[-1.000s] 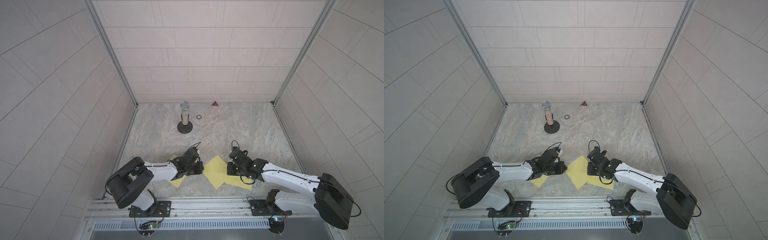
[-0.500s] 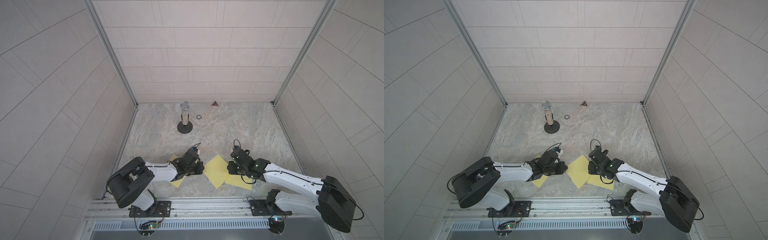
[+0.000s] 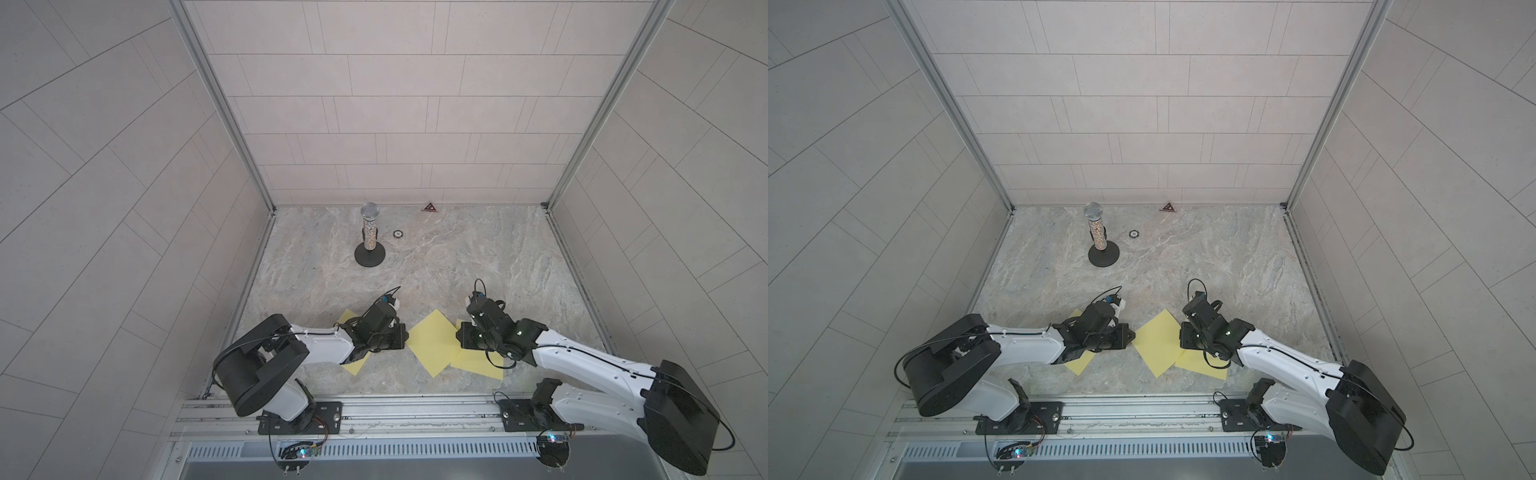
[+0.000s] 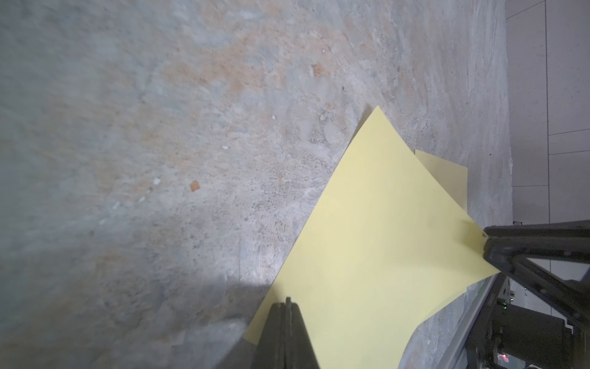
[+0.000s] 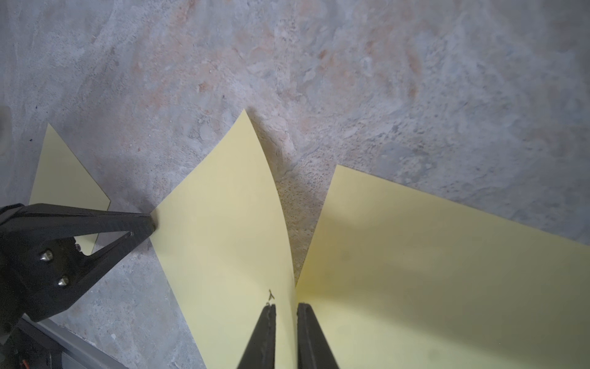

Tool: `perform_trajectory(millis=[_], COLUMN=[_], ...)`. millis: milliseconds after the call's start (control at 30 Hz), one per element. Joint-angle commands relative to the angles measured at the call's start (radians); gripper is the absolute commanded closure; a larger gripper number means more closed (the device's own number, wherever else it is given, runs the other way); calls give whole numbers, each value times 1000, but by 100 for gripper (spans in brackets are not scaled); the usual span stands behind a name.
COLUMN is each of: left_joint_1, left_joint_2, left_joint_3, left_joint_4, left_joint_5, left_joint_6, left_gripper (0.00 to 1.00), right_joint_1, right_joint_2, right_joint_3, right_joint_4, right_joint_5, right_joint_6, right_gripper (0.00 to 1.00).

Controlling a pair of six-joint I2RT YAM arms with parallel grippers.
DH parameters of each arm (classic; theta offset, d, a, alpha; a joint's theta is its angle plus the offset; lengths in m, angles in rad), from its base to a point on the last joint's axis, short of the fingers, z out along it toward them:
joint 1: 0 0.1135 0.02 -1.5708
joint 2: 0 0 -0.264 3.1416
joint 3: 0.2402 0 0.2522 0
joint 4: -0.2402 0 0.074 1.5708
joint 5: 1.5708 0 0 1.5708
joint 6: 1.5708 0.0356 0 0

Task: Fold the square paper diagonally
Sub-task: Fold the paper at the center of the board.

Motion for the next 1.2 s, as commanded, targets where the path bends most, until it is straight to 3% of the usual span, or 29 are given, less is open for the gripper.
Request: perform_trajectory(millis=[0, 500, 1167], left_joint_1=[4, 4, 4], left_joint_2=[21, 19, 12], left_joint_3=[-47, -53, -67], left_joint_4=[-141, -148, -150], left_joint_5=[-65, -78, -95], left_joint_6=[20, 21, 14], left_gripper=[100, 100, 100], right_joint_1=[-4, -22, -24], right_joint_2=[5, -3, -41], right_joint_3=[-21, -56, -121], right_joint_4=[3, 2, 65], right_joint_5=[-13, 0, -77], right_joint_6=[1, -7, 69], right_gripper=[83, 82, 79])
